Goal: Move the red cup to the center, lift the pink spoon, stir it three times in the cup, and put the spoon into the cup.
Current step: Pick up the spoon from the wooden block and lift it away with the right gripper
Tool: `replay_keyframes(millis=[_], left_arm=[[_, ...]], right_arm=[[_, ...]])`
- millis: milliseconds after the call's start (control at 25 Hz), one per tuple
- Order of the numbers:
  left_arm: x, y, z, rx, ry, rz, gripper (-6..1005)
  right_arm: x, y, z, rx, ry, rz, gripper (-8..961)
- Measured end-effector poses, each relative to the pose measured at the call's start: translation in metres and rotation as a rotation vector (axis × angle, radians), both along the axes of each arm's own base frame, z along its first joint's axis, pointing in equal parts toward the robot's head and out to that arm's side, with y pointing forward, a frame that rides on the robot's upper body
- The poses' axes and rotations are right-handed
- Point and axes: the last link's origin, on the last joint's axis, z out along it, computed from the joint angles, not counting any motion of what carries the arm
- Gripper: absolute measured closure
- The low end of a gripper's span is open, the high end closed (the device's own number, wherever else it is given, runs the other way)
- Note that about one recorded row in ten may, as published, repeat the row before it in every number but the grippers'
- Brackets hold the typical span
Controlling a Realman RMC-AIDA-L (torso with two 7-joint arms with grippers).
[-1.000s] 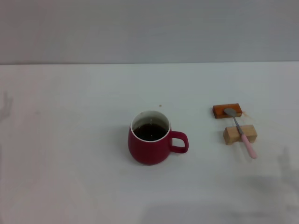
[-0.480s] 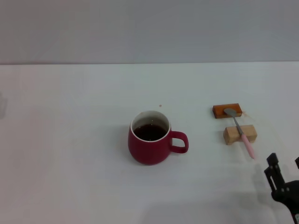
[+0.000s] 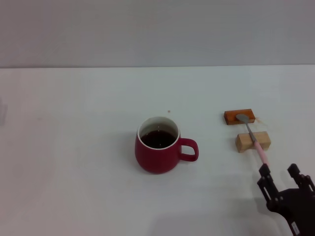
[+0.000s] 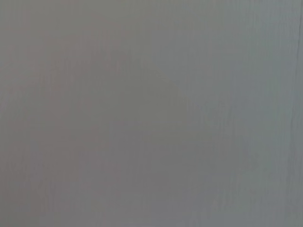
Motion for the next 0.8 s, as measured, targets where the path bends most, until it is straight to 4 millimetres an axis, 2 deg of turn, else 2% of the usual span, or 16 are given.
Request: replay_keyframes(millis=[320,800], left_arm=[[0.0,-0.001,-0.001,0.002,-0.004,0.001,155],[0.003,0.001,-0.002,0.008,-0.008,-0.005,156]], right_arm=[[0.008,0.015,-0.006,-0.058,-0.032,-0.022,267],[0.008,0.031,-0.008,-0.097,-0.061,-0.005,267]])
